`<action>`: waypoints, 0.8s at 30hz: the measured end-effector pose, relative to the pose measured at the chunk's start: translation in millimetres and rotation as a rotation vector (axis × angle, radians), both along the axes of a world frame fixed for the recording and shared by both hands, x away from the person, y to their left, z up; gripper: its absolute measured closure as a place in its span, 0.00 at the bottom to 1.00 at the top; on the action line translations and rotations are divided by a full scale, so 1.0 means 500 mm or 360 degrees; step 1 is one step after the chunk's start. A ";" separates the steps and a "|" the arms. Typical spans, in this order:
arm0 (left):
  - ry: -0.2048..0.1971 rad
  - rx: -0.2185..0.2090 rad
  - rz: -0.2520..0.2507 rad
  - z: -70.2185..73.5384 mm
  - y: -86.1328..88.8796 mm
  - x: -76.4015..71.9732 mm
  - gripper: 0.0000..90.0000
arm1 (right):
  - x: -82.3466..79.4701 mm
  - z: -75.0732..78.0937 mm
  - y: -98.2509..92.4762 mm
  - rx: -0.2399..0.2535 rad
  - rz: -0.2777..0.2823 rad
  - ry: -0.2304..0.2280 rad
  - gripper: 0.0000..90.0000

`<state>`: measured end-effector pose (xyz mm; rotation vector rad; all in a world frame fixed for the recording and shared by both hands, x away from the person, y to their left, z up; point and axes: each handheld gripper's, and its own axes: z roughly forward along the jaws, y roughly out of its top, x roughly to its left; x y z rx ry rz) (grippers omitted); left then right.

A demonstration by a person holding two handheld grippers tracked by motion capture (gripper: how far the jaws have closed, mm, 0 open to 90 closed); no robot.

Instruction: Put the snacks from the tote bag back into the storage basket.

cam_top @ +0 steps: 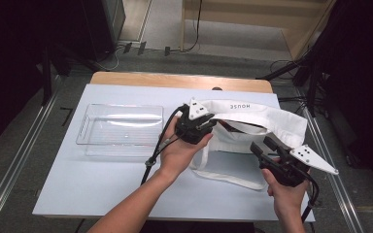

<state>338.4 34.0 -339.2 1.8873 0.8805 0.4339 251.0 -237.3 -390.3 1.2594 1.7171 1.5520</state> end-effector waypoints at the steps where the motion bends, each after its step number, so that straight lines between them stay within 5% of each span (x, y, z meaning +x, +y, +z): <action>1: 0.0012 -0.0016 -0.0005 0.004 0.002 0.002 0.91 | 0.000 -0.005 0.004 -0.0001 0.0005 0.0008 0.49; 4: 0.0053 -0.0094 -0.0013 0.017 0.007 0.007 0.91 | 0.005 -0.014 0.022 -0.0041 0.0016 0.0002 0.48; 8: 0.0071 -0.0095 -0.0024 0.029 0.007 0.010 0.91 | 0.018 -0.017 0.055 -0.0087 0.0015 -0.0043 0.44; 12: 0.0109 -0.0109 -0.0025 0.035 0.003 0.023 0.91 | 0.040 -0.010 0.092 -0.0128 0.0012 -0.0046 0.29; 18: 0.0165 -0.0148 -0.0029 0.038 -0.002 0.040 0.91 | 0.087 -0.036 0.145 -0.0346 -0.0031 -0.0030 0.29; 22: 0.0209 -0.0174 -0.0034 0.041 -0.006 0.055 0.91 | 0.114 -0.065 0.169 -0.0464 -0.0071 0.0067 0.36; 24: 0.0210 -0.0166 -0.0040 0.043 -0.011 0.060 0.92 | 0.117 -0.079 0.172 -0.0540 -0.0114 0.0122 0.59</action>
